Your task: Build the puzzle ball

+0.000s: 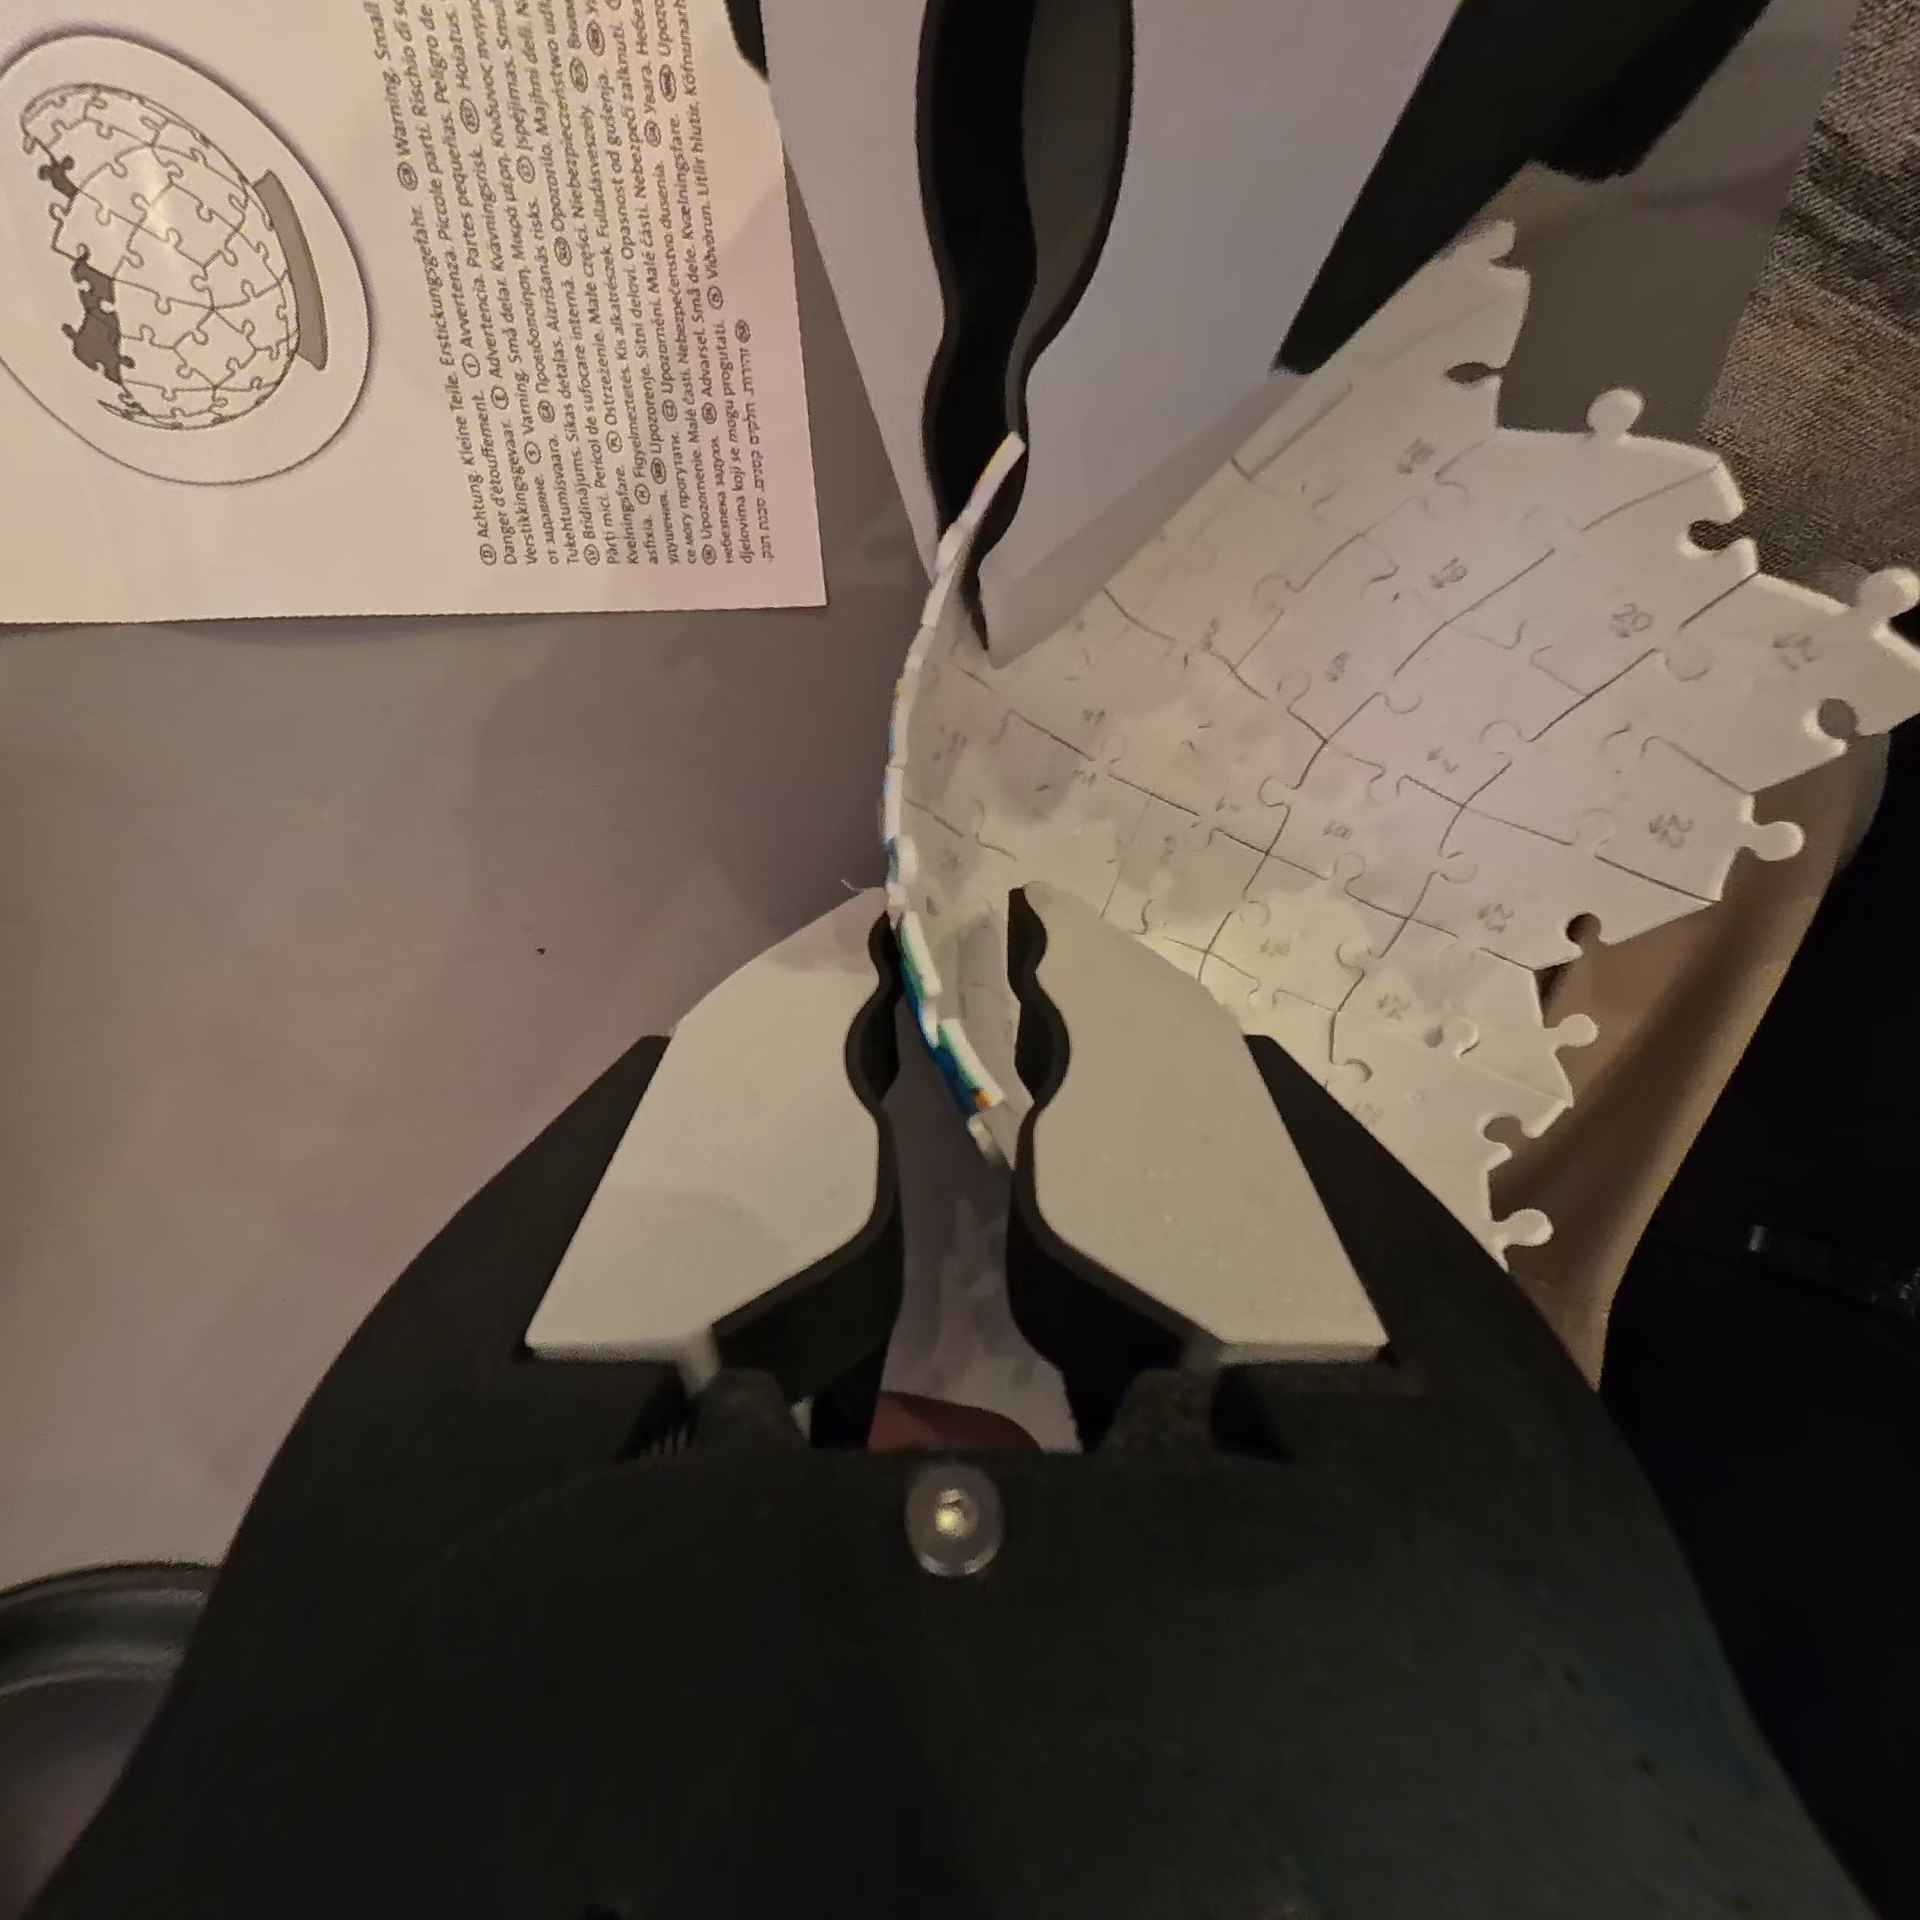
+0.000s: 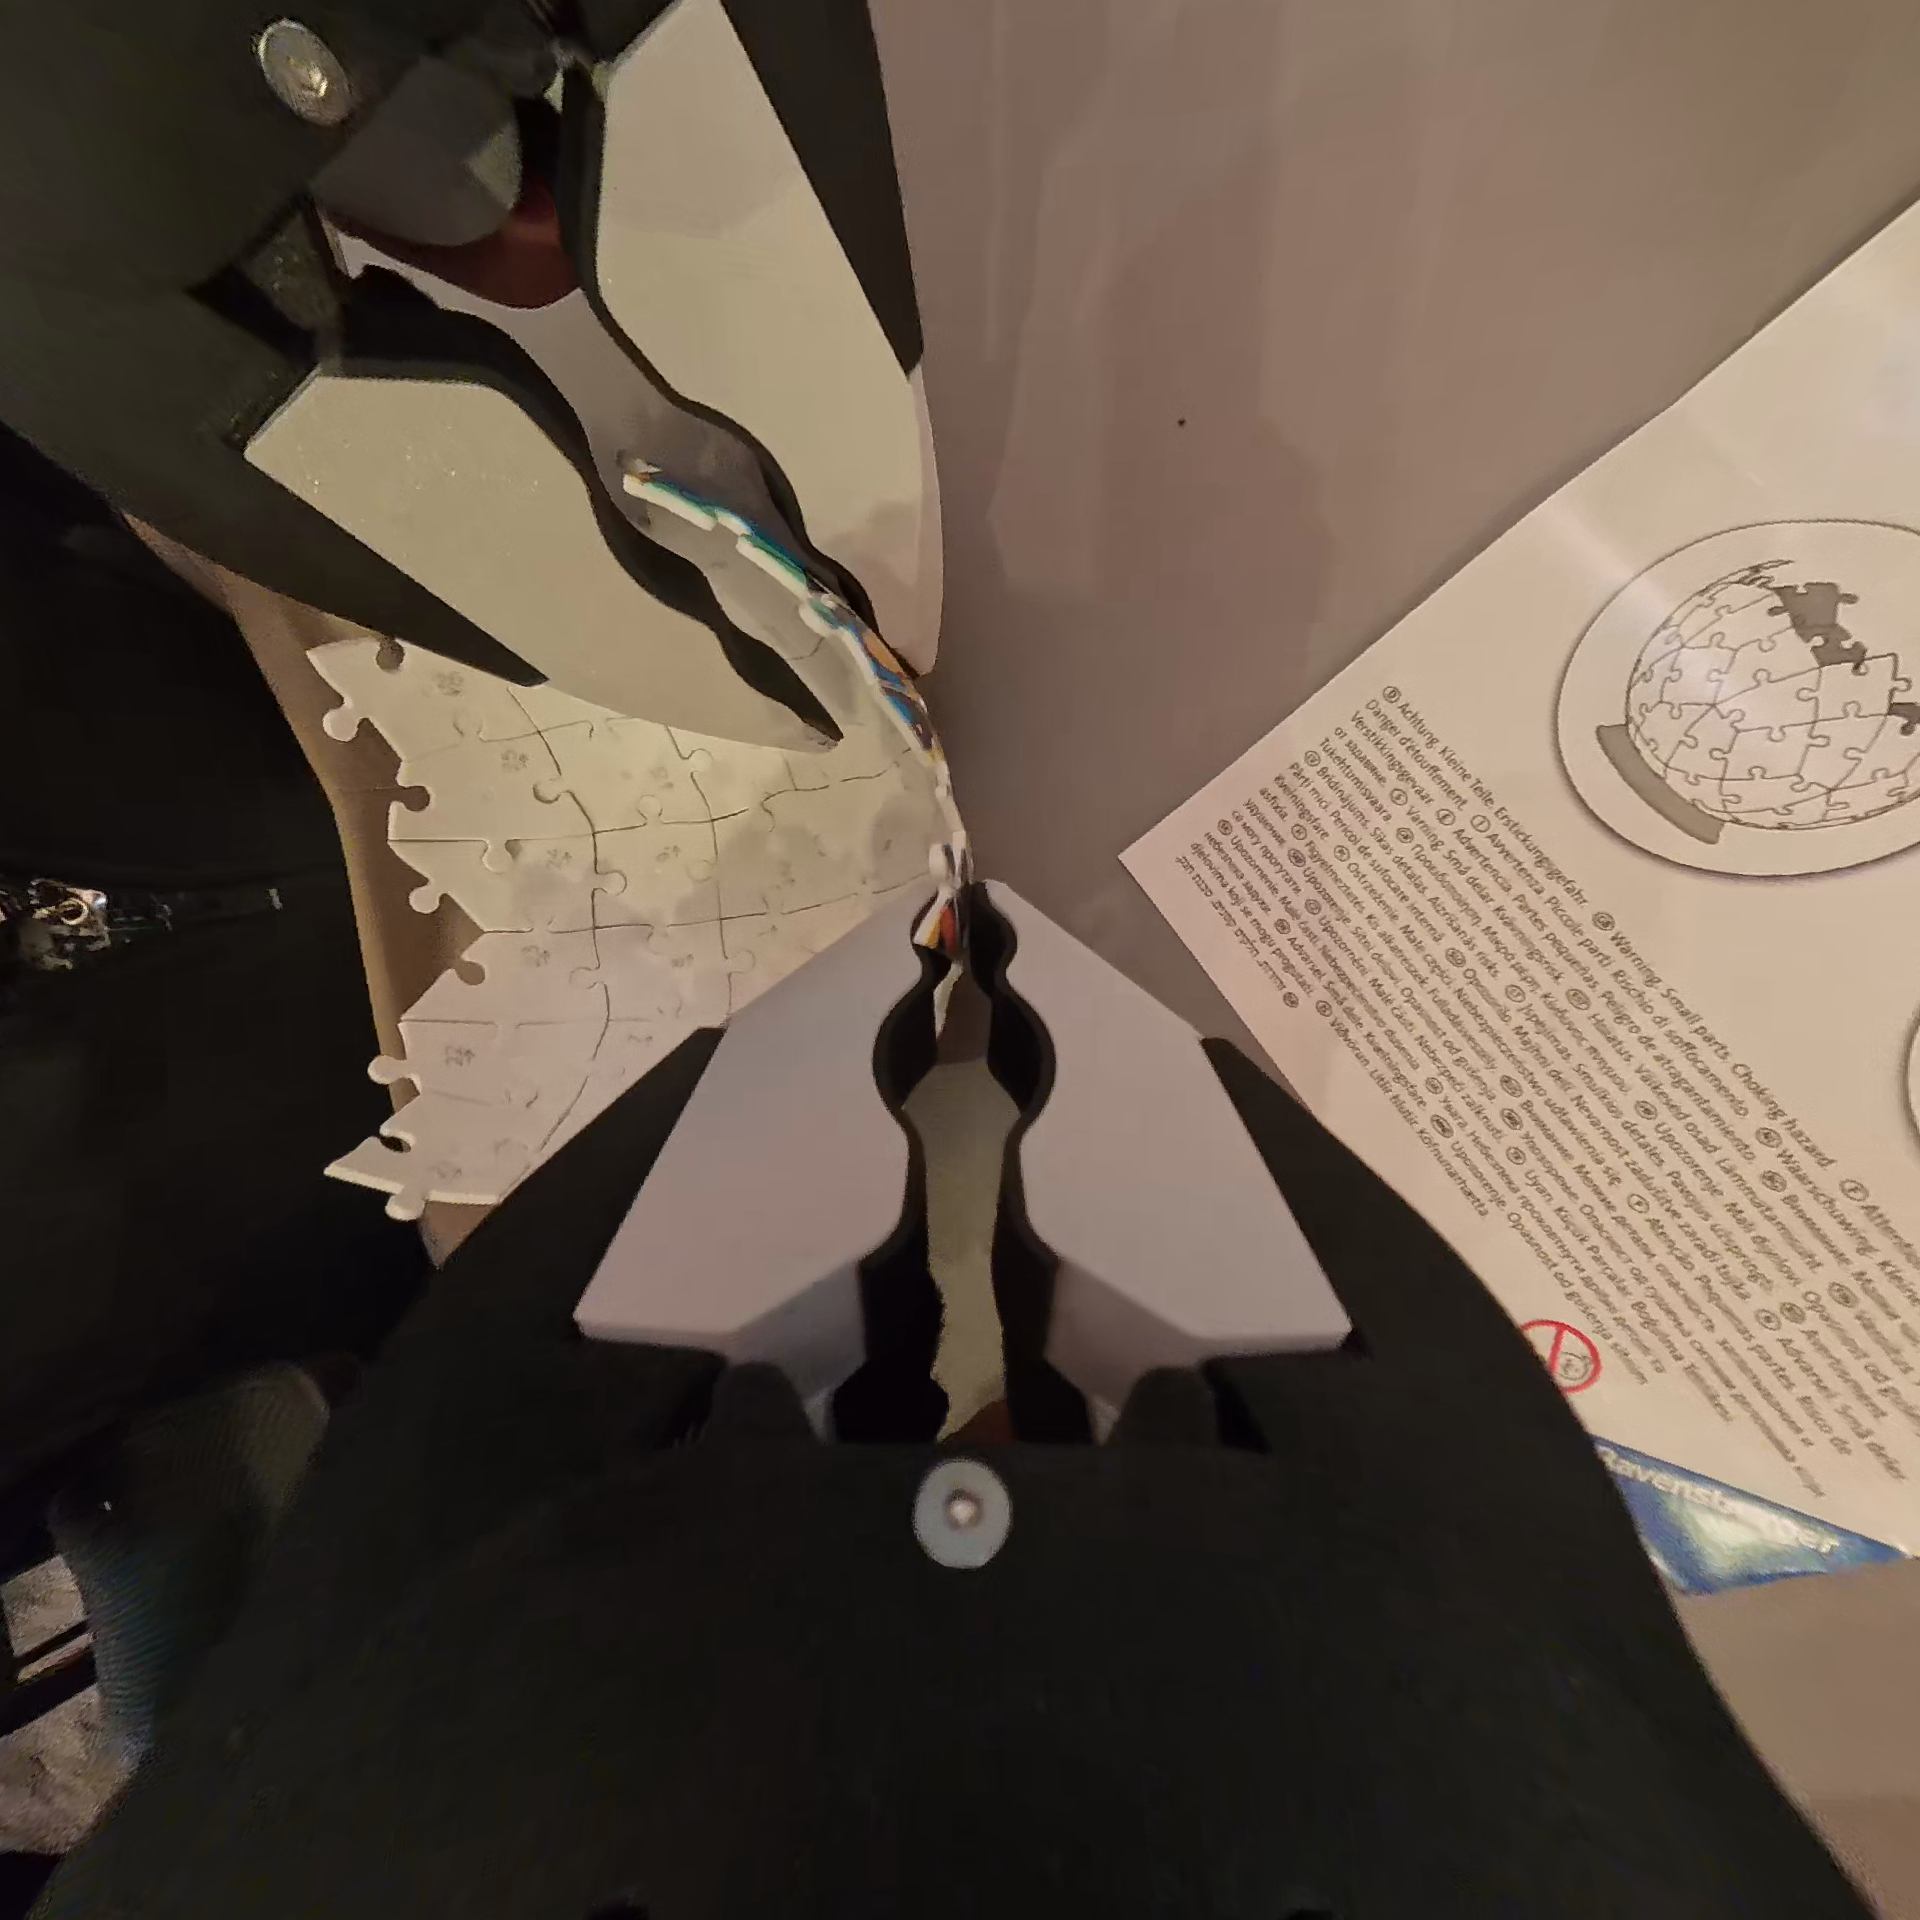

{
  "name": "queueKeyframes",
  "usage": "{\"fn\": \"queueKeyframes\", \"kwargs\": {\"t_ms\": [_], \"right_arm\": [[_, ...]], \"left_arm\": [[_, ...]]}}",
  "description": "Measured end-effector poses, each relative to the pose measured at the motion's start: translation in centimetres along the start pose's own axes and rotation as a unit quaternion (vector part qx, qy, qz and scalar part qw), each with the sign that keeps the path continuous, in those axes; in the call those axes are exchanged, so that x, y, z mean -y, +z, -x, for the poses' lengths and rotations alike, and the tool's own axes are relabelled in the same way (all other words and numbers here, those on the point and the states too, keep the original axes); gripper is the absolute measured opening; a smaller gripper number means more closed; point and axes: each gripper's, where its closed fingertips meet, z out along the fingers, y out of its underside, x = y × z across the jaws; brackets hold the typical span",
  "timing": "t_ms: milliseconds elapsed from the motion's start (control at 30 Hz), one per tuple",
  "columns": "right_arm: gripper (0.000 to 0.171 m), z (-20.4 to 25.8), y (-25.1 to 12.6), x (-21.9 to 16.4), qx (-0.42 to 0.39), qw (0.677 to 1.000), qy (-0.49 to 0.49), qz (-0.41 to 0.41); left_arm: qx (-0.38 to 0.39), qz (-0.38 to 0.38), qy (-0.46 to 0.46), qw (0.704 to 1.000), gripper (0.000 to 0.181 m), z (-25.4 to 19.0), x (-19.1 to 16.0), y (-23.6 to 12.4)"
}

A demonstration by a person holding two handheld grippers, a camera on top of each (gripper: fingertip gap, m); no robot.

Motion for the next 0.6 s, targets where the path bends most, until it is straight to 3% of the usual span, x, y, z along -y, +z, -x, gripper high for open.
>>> {"fn": "queueKeyframes", "kwargs": {"t_ms": [33, 400, 500, 600], "right_arm": [[0.000, 0.07, 0.01, 0.01, 0.003, 1.000, 0.003, -0.001], [0.001, -0.12, -0.01, 0.20, -0.012, 1.000, 0.025, 0.007], [0.021, 0.08, -0.18, -0.02, -0.013, 1.000, 0.022, 0.013], [0.025, 0.30, -0.66, 0.51, -0.020, 1.000, 0.012, -0.004]], "left_arm": [[-0.001, 0.000, -0.001, 1.000, 0.017, -0.04, -0.02, -0.03], [0.009, 0.003, -0.001, 1.000, 0.018, 0.05, -0.28, -0.08], [0.000, -0.002, -0.003, 1.000, 0.017, -0.24, -0.35, -0.20], [0.002, -0.006, -0.011, 1.000, 0.018, -0.27, -0.75, -0.08]]}}
